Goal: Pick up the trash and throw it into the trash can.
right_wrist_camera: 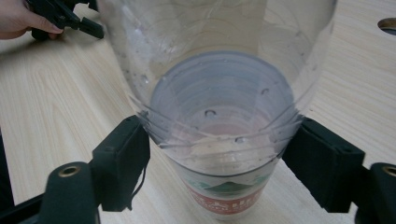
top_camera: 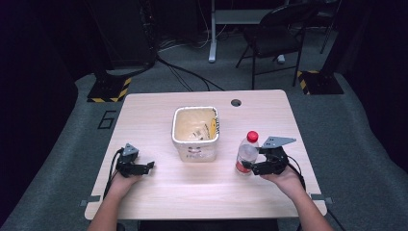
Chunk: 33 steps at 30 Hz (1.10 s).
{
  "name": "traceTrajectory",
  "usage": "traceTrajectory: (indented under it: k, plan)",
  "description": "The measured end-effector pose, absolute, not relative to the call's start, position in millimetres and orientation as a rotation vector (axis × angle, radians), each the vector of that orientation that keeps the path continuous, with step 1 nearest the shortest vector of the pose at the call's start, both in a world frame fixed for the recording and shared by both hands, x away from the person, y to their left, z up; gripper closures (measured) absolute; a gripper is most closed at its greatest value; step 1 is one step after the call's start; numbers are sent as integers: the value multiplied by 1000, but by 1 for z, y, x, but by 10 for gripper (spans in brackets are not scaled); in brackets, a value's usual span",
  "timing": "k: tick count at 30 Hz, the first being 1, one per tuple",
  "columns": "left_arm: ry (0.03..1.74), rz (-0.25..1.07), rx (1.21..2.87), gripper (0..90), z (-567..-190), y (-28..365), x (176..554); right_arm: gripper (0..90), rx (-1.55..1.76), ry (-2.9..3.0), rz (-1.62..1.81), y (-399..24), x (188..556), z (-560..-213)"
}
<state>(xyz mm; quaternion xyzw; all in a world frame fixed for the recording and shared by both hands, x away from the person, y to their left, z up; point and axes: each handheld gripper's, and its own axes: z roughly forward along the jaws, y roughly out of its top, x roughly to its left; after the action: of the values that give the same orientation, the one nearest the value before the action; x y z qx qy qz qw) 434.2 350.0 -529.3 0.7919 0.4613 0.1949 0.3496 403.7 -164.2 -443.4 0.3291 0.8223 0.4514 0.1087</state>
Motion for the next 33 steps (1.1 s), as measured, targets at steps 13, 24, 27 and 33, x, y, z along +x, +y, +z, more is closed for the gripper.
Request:
traceTrajectory:
  k: [13, 24, 27, 33]
  plan:
    - [1195, 505, 2052, 110, -529, 350, 434, 290, 945, 2427, 1311, -160, 403, -440]
    - [1193, 506, 2053, 109, -529, 350, 434, 293, 919, 2434, 1307, -156, 402, -430]
    - [1195, 505, 2052, 109, -529, 350, 434, 293, 909, 2435, 1303, -154, 402, -425]
    - [1195, 505, 2052, 109, -529, 350, 434, 293, 900, 2443, 1287, -151, 403, -419]
